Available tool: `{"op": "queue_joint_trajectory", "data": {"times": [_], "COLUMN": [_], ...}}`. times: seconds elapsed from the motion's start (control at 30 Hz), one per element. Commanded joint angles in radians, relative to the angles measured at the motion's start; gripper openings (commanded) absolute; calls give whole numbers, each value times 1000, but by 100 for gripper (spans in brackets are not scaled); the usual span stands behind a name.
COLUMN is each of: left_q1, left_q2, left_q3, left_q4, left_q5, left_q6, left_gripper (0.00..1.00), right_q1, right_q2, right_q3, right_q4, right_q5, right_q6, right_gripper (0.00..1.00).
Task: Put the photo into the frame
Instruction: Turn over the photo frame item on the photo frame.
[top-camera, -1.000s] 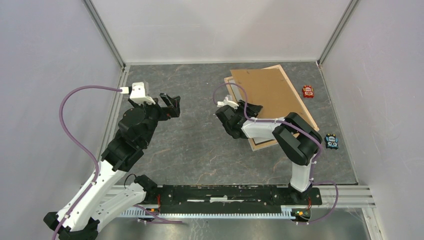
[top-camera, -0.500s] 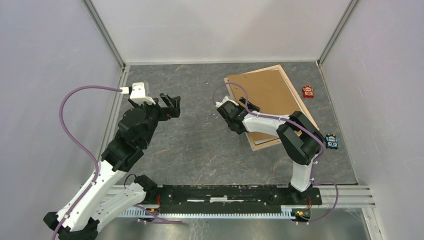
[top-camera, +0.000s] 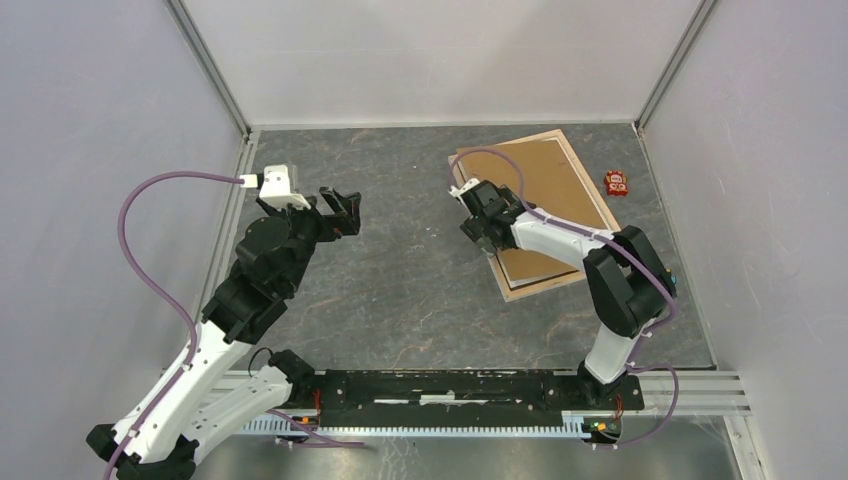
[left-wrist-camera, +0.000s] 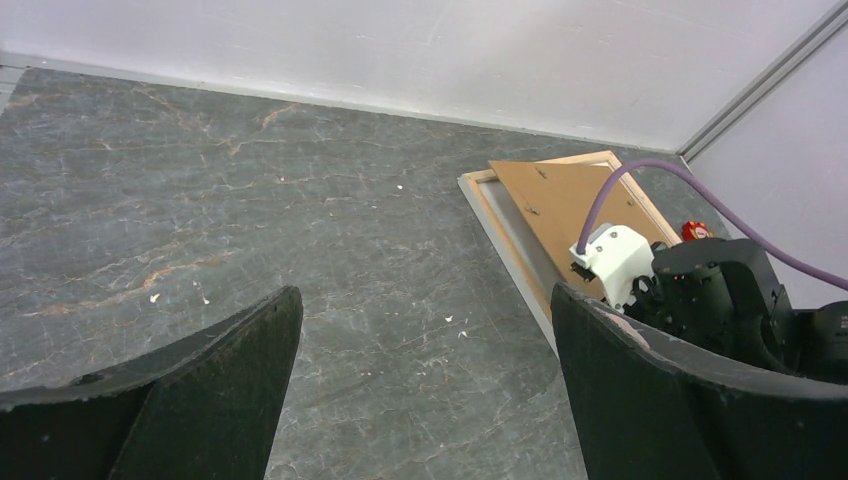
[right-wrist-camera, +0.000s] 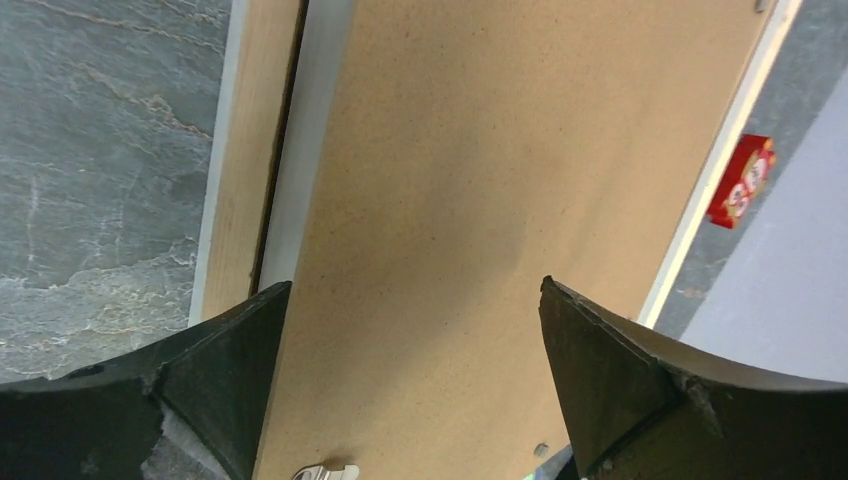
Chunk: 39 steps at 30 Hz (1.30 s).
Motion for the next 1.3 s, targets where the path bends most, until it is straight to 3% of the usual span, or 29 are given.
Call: {"op": "queue_joint_trajectory", "data": {"times": [0.0, 0.23, 0.4, 0.63, 1.27], "left_q1": [-4, -4, -4, -4, -4], "left_q2": [-6, -1, 2, 8, 16], "left_q3": [-5, -5, -7, -7, -7], "left_q4": [41, 41, 41, 42, 41], "left_q5": [-3, -1, 2, 8, 15], "left_q6": [62, 60, 60, 60, 60], "left_gripper": [100, 100, 100, 100, 100], "right_q1": [-60, -134, -245, -308, -320], "right_q2": [-39, -51, -82, -106, -171], "right_q3": [-5, -30, -44, -54, -60], "right_q4": [15, 39, 61, 64, 58], "right_q5": [-148, -259, -548, -734, -832], "right_q6": [23, 33, 86, 92, 109], "right_gripper": [98, 98, 98, 98, 98]}}
